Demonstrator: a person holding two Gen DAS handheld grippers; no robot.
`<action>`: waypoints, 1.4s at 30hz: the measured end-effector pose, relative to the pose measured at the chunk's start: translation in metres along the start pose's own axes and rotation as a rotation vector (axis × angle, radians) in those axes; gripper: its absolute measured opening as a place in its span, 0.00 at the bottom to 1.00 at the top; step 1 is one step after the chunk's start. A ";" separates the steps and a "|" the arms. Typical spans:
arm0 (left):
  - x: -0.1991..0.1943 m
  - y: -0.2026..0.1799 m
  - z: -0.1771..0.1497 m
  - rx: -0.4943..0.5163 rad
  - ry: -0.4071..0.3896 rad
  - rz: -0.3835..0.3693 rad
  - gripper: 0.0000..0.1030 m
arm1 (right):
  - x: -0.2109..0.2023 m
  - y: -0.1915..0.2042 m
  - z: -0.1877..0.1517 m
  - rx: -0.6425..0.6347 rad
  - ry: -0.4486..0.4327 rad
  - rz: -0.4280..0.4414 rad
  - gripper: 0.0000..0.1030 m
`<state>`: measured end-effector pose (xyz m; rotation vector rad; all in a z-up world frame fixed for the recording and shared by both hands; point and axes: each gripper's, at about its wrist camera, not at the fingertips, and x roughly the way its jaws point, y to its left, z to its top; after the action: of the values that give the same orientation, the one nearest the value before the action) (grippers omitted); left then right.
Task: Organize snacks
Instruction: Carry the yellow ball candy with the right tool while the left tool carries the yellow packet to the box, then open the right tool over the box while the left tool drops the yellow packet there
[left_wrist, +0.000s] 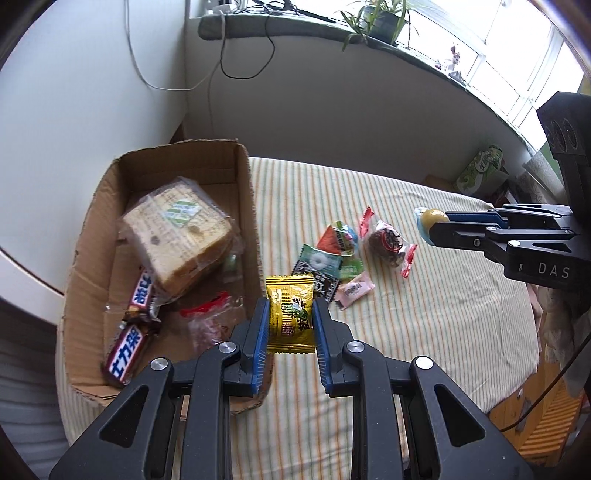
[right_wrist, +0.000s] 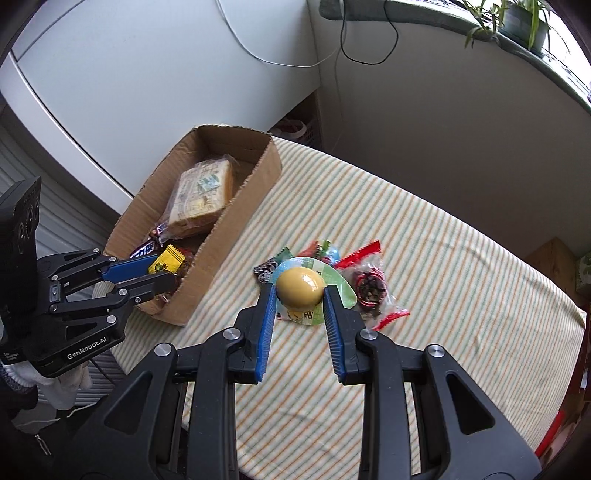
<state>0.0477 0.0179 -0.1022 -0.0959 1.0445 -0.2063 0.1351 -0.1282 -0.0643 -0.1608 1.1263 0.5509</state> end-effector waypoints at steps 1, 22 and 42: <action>-0.002 0.005 -0.001 -0.009 -0.004 0.006 0.21 | 0.000 0.006 0.002 -0.007 -0.002 0.006 0.27; -0.021 0.089 -0.019 -0.144 -0.026 0.119 0.21 | 0.048 0.104 0.041 -0.176 0.049 0.064 0.27; -0.027 0.098 -0.019 -0.162 -0.043 0.134 0.47 | 0.039 0.110 0.047 -0.165 0.021 0.038 0.62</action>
<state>0.0304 0.1200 -0.1065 -0.1752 1.0194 0.0017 0.1310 -0.0027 -0.0622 -0.2891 1.1062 0.6783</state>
